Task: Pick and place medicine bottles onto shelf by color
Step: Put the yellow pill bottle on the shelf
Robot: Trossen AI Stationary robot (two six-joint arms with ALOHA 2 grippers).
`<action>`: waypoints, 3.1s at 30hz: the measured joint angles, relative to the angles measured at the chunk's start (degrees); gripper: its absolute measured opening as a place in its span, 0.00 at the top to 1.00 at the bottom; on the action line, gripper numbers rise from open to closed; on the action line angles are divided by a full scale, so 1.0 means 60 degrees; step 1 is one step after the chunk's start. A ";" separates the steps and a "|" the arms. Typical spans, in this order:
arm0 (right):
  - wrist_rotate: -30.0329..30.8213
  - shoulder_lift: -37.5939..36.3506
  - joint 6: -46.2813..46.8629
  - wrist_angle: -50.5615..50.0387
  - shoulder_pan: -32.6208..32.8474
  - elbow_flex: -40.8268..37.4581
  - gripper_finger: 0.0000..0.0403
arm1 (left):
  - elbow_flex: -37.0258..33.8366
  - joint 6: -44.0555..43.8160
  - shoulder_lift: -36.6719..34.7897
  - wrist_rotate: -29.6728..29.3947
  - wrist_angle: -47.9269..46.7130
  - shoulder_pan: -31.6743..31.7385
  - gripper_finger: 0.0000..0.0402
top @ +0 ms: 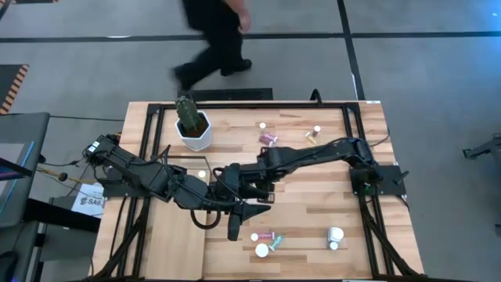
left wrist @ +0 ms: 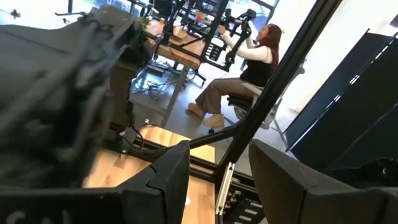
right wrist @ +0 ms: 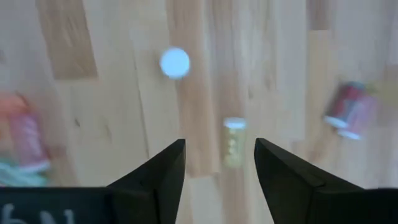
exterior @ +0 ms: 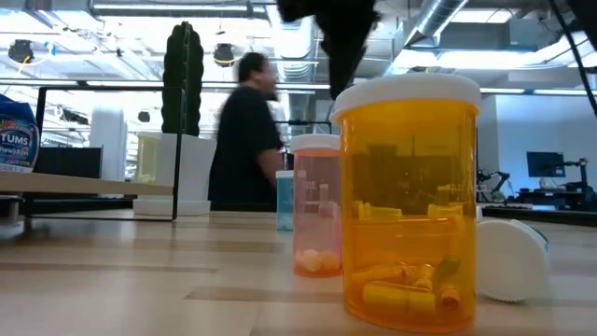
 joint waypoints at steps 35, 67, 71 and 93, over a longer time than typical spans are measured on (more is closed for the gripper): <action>-0.2544 -0.2169 -0.2277 0.6945 -0.1963 -0.8125 0.52 | 0.0000 -0.0357 0.0000 -0.0633 -0.0060 0.0335 0.62; -0.2658 -0.4758 -0.2210 0.5005 -0.2196 -0.8139 0.72 | 0.0000 -0.0543 0.0000 -0.1926 -0.0912 0.0712 0.62; -0.2653 -0.6216 -0.2090 0.4696 -0.2279 -0.8139 0.72 | 0.0001 -0.0337 0.0000 -0.2039 -0.1205 0.1101 0.62; -0.2583 -0.8134 -0.1782 0.4570 -0.1310 -0.6187 0.72 | 0.0004 0.2936 0.1115 -0.1300 -0.1028 0.2181 0.35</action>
